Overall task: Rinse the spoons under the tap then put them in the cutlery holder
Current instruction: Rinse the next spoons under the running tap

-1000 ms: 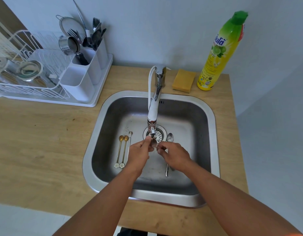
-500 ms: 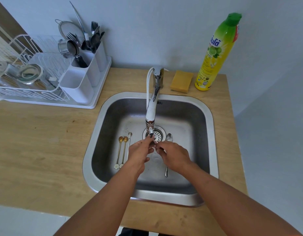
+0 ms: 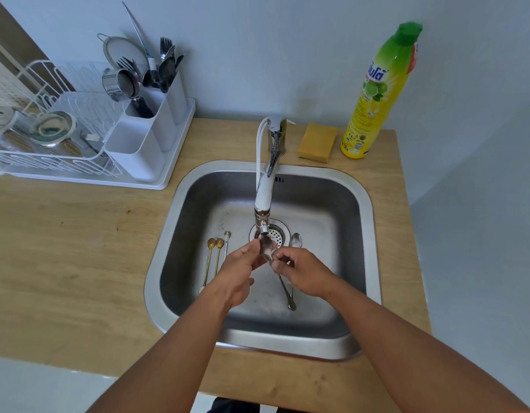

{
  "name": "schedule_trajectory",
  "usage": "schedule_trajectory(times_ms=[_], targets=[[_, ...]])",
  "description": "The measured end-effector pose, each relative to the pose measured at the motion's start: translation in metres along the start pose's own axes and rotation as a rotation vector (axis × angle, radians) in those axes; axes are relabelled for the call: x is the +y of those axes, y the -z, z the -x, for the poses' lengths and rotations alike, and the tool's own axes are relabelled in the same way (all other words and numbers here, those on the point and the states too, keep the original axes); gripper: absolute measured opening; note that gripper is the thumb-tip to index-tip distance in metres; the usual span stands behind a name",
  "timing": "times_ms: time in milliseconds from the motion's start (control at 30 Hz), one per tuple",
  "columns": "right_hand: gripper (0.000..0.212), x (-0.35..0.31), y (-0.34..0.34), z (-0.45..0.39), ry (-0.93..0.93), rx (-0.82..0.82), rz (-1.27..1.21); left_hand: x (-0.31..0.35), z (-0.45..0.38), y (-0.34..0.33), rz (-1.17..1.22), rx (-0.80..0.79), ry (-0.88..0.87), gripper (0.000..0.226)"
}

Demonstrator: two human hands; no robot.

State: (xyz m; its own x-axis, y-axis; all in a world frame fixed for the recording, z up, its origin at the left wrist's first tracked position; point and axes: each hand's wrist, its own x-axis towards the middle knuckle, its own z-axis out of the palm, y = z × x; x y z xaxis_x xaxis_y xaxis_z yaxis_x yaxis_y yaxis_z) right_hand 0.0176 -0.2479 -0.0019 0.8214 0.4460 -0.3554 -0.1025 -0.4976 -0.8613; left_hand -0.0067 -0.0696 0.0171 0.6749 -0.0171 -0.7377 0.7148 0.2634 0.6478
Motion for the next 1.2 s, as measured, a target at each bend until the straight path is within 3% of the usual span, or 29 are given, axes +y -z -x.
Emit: schedule_trajectory(times_ms=[100, 167, 400, 567, 733, 867, 933, 1067, 1200], targets=[[0.014, -0.003, -0.002, 0.001, -0.008, -0.039, -0.051, -0.001, 0.0, 0.001, 0.104, -0.059, 0.023, 0.026], [0.013, -0.005, -0.004, 0.002, 0.0, -0.04, -0.068, 0.001, -0.001, 0.001, 0.092, -0.078, 0.015, 0.033], [0.014, -0.008, -0.007, 0.006, -0.017, 0.021, -0.05, 0.006, -0.001, -0.011, -0.035, 0.13, -0.118, 0.029], [0.015, -0.008, -0.009, 0.009, -0.037, 0.059, -0.025, 0.008, 0.002, -0.011, -0.024, 0.177, -0.083, 0.037], [0.014, -0.008, -0.009, 0.009, -0.04, 0.091, -0.025, -0.004, 0.007, -0.012, -0.066, 0.166, -0.222, 0.028], [0.016, -0.004, -0.008, 0.01, -0.031, 0.073, -0.025, -0.009, 0.011, -0.007, -0.097, 0.134, -0.232, 0.025], [0.018, -0.003, -0.006, 0.011, -0.018, 0.054, -0.044, -0.006, 0.01, -0.006, -0.088, 0.125, -0.202, 0.009], [0.021, -0.004, -0.004, 0.01, 0.027, 0.017, 0.034, 0.004, 0.005, -0.007, -0.074, 0.187, -0.106, 0.035], [0.016, -0.006, -0.006, 0.01, 0.016, 0.057, 0.275, 0.01, 0.001, -0.012, -0.077, 0.292, -0.054, 0.038]])
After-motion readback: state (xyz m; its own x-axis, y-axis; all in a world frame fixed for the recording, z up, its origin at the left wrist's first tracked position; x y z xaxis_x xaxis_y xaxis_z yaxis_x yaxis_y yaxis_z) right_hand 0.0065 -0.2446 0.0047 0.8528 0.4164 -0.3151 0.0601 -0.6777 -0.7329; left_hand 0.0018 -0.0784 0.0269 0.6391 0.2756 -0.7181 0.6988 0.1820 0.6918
